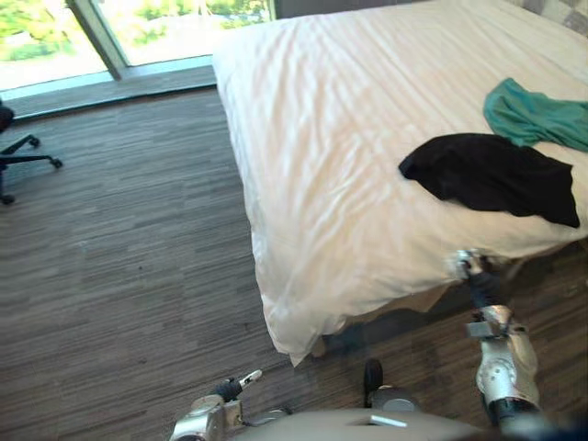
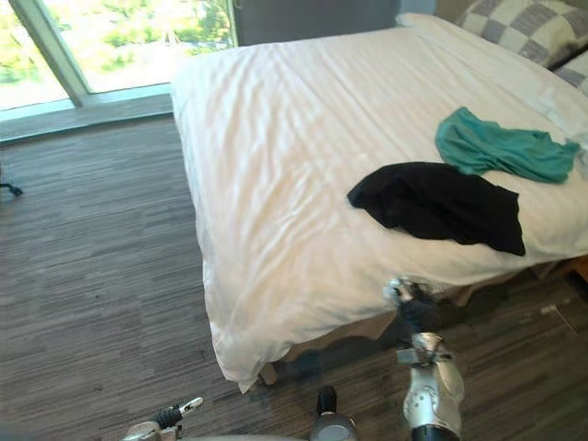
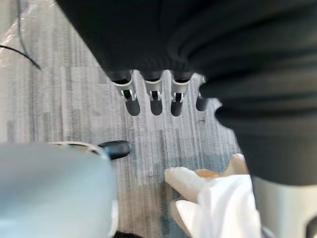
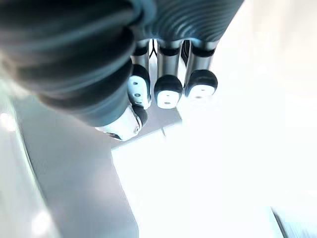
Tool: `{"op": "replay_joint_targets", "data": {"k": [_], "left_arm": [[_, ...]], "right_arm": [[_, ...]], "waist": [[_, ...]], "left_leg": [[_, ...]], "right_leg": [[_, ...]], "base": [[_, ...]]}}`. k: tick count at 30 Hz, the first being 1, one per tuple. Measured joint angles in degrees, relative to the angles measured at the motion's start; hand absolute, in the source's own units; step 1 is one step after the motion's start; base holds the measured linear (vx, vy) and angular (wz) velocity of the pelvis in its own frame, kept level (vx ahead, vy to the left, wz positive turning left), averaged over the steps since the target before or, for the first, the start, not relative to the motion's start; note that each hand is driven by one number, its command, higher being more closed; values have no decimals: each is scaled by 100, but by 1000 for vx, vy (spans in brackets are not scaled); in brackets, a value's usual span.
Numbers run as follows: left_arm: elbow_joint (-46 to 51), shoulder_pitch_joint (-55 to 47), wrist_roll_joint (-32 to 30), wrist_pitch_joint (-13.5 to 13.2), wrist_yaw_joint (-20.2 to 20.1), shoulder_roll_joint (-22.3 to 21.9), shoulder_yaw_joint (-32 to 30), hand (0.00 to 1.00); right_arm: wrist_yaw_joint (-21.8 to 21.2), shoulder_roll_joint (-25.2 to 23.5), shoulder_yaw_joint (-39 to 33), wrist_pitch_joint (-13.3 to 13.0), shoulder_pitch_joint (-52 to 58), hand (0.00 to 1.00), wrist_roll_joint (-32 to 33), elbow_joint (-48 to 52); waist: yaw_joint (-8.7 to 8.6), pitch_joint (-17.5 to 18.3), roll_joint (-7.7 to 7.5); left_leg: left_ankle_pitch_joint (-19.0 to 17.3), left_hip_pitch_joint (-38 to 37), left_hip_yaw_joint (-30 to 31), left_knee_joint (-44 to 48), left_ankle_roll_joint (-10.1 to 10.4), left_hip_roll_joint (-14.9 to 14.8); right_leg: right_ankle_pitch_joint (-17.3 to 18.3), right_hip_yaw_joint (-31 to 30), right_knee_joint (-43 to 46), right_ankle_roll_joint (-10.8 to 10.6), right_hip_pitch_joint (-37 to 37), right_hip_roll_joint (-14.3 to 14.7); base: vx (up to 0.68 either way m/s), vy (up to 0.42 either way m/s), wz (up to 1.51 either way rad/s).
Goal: Tidy the bed and pick cloth on bed and put in laundry
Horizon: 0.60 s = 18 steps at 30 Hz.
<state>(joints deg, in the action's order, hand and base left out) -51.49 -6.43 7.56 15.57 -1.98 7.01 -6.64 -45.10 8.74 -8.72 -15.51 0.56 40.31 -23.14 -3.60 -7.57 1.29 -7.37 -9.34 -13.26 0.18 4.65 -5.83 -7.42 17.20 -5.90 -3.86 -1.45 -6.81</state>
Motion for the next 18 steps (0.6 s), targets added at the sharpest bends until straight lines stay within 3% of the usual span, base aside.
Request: {"op": "replay_joint_targets", "data": {"k": [1, 4, 7, 8, 9, 10, 11, 12, 14, 18], "left_arm": [[-2, -6, -67, 12, -9, -49, 24, 0], [3, -22, -194, 17, 0, -39, 137, 0], [4, -13, -196, 2, 72, 10, 195, 0], [16, 137, -192, -11, 76, 16, 198, 0], [17, 220, -190, -21, 73, 26, 204, 0], [18, 488, -179, -122, 69, 38, 202, 0], [16, 859, -108, -232, 63, 64, 202, 0], [17, 1060, -87, -264, 63, 70, 214, 0], [-6, 1811, 111, -513, 78, 43, 232, 0], [-195, 2599, 316, -919, 240, -8, 221, 0]], "right_arm": [[-99, -121, 364, 275, -105, 100, 2, -31], [-57, -393, 916, 629, -173, 100, 9, -168], [315, -497, 1396, 778, -373, 100, 13, -528], [510, -532, 1403, 784, -580, 100, 69, -574], [631, -533, 1402, 767, -750, 100, 157, -607], [898, -524, 1338, 666, -1248, 100, 292, -661], [1136, -512, 1224, 523, -1858, 100, 433, -783], [1249, -494, 1141, 466, -2154, 100, 486, -866], [1561, -220, 900, 205, -3072, 100, 696, -1179], [1274, -149, 990, -115, -3459, 100, 797, -765]], "waist": [[49, 9, 9], [167, 8, 9], [170, -104, 70], [169, -221, 20], [171, -251, 39], [167, -518, 23], [166, -960, -38], [165, -1180, -64], [174, -1946, 33], [125, -2122, 81]], "left_leg": [[19, -2, 105, 5, -8, 7], [36, -66, 185, 5, -13, 13], [62, 73, 268, -5, -55, 99], [67, 328, 272, 50, -65, 144], [59, 562, 272, 125, -52, 169], [89, 1011, 267, 263, -97, 215], [186, 1323, 266, 331, -110, 263], [252, 1491, 265, 341, -107, 284], [538, 2095, 261, 401, -146, 330], [634, 2710, 105, 405, -139, 290]], "right_leg": [[1, 89, 0, -1, -57, -2], [6, 161, -2, -5, -169, -17], [12, 216, -2, -19, -91, -105], [1, 203, 1, -32, 140, -166], [-19, 195, 3, -10, 328, -199], [-100, 189, 13, -4, 685, -266], [-197, 168, 35, 10, 1004, -318], [-260, 136, 36, 39, 1163, -336], [-570, 53, 39, 131, 1765, -362], [-717, -187, 41, 220, 2488, -309]], "base": [[-18, -17, 28], [-21, -2, 20], [-65, 20, 9], [-125, 25, 12], [-136, 28, 9], [-173, 25, 9], [-171, 22, 10], [-179, 4, 13], [-96, -25, 14], [3, -25, -17]]}}
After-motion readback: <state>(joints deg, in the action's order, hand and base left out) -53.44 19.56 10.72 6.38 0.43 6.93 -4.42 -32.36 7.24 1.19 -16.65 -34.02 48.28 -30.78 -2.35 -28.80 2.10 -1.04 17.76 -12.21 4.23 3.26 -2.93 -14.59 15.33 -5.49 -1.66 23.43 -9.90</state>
